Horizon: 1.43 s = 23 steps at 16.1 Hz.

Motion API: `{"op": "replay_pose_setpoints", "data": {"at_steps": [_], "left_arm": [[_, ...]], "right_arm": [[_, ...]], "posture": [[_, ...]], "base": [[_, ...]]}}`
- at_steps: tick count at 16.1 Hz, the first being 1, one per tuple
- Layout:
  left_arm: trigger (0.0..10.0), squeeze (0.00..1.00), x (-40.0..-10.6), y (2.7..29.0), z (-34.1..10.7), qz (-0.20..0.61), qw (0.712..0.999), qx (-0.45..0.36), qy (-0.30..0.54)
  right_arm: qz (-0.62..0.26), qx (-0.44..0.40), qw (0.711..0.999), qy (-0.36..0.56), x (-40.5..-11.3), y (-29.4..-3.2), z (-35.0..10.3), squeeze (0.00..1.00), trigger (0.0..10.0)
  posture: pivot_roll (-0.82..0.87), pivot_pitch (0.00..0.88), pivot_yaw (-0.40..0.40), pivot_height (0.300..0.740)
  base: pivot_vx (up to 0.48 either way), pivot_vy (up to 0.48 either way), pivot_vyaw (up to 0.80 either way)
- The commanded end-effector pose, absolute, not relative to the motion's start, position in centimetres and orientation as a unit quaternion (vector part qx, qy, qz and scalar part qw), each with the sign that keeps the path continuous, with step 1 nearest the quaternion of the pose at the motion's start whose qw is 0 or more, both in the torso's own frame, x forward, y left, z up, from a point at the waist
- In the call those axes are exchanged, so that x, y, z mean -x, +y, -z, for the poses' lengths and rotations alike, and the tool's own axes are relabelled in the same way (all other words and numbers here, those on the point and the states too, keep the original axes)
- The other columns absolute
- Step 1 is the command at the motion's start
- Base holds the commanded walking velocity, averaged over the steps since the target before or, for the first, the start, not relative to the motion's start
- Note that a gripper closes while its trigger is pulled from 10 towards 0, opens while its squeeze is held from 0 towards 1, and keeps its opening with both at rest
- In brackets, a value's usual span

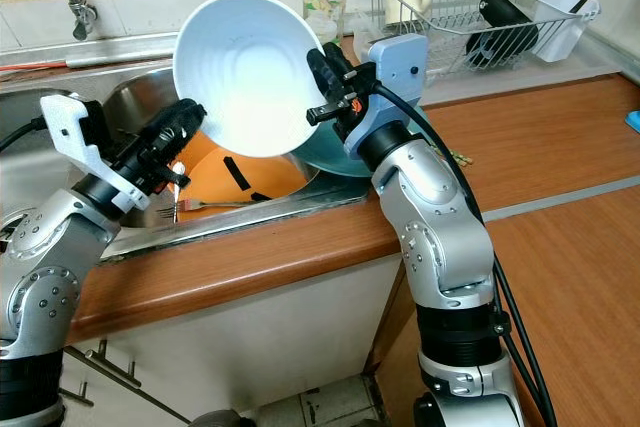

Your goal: Kitchen organization

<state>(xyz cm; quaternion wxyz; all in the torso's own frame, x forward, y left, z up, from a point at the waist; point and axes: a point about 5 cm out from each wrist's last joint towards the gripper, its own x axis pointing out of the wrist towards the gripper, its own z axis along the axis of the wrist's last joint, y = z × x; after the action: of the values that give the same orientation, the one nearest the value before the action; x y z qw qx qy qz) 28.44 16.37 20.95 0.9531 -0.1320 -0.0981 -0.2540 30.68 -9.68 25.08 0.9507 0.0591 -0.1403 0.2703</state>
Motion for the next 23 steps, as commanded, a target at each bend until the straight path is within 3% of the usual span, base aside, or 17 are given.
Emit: {"op": "replay_pose_setpoints", "data": {"at_steps": [1,3,4,5,8,11,15,16,17,19,20,21,22,23], "left_arm": [[10.0,1.00,-28.9,19.0,-20.8,0.168,0.969,0.151,-0.101],[10.0,1.00,-29.0,19.4,-21.1,0.148,0.971,0.148,-0.120],[10.0,0.16,-29.1,19.4,-21.3,0.140,0.971,0.142,-0.135],[10.0,0.00,-29.1,19.3,-21.4,0.140,0.971,0.140,-0.137],[10.0,0.00,-29.1,19.0,-21.5,0.132,0.971,0.134,-0.147],[10.0,0.00,-28.7,18.2,-21.2,0.178,0.950,0.218,-0.138],[10.0,0.00,-28.4,18.1,-21.1,0.196,0.939,0.248,-0.135],[10.0,0.18,-28.3,18.0,-21.0,0.205,0.940,0.242,-0.128],[10.0,1.00,-28.3,17.8,-20.4,0.216,0.944,0.223,-0.110],[10.0,1.00,-28.2,17.3,-19.9,0.226,0.948,0.206,-0.093],[10.0,0.79,-28.2,17.1,-19.8,0.233,0.947,0.203,-0.087],[10.0,0.27,-28.1,16.9,-19.7,0.243,0.944,0.206,-0.083],[10.0,0.00,-28.0,16.8,-19.6,0.252,0.942,0.206,-0.079],[10.0,0.00,-27.9,16.7,-19.6,0.255,0.942,0.203,-0.077]], "right_arm": [[-0.277,-0.063,0.944,-0.168,-30.1,-9.9,-25.9,0.00,0.0],[-0.278,-0.060,0.944,-0.170,-30.1,-9.8,-25.9,0.00,0.0],[-0.278,-0.055,0.944,-0.169,-30.1,-9.9,-25.9,0.00,0.0],[-0.278,-0.054,0.944,-0.169,-30.0,-9.9,-25.9,0.00,0.0],[-0.277,-0.054,0.944,-0.170,-30.0,-9.9,-26.0,0.00,0.0],[-0.278,-0.053,0.944,-0.170,-30.0,-9.8,-26.0,0.00,0.0],[-0.266,-0.044,0.949,-0.165,-30.2,-10.0,-25.7,0.00,0.0],[-0.267,-0.047,0.948,-0.166,-30.2,-10.0,-25.8,0.00,0.0],[-0.273,-0.051,0.946,-0.170,-30.1,-9.9,-25.9,0.00,0.0],[-0.283,-0.054,0.942,-0.173,-30.0,-9.6,-26.1,0.00,0.0],[-0.286,-0.054,0.941,-0.172,-29.9,-9.6,-26.1,0.00,0.0],[-0.289,-0.051,0.941,-0.171,-29.9,-9.5,-26.0,0.00,0.0],[-0.292,-0.048,0.940,-0.167,-29.8,-9.4,-25.8,0.00,0.0],[-0.298,-0.045,0.940,-0.163,-29.7,-9.3,-25.6,0.00,0.0]], "posture": [[0.00,0.000,0.046,0.740],[0.00,0.000,0.046,0.740],[0.00,0.000,0.048,0.740],[0.00,0.000,0.048,0.740],[0.00,0.000,0.048,0.740],[0.00,0.000,0.051,0.740],[0.00,0.000,0.052,0.740],[0.00,0.000,0.052,0.740],[0.00,0.000,0.053,0.740],[0.00,0.000,0.054,0.740],[0.00,0.000,0.054,0.740],[0.00,0.000,0.055,0.740],[0.00,0.000,0.055,0.740],[0.00,0.000,0.055,0.740]], "base": [[0.000,0.000,0.00],[0.000,0.000,0.00],[0.000,0.000,0.00],[0.000,0.000,0.00],[0.000,0.000,0.00],[0.000,0.000,0.00],[0.000,0.000,0.00],[0.000,0.000,0.00],[0.000,0.000,0.00],[0.000,0.000,0.00],[0.000,0.000,0.00],[0.000,0.000,0.00],[0.000,0.000,0.00],[0.000,0.000,0.00]]}}
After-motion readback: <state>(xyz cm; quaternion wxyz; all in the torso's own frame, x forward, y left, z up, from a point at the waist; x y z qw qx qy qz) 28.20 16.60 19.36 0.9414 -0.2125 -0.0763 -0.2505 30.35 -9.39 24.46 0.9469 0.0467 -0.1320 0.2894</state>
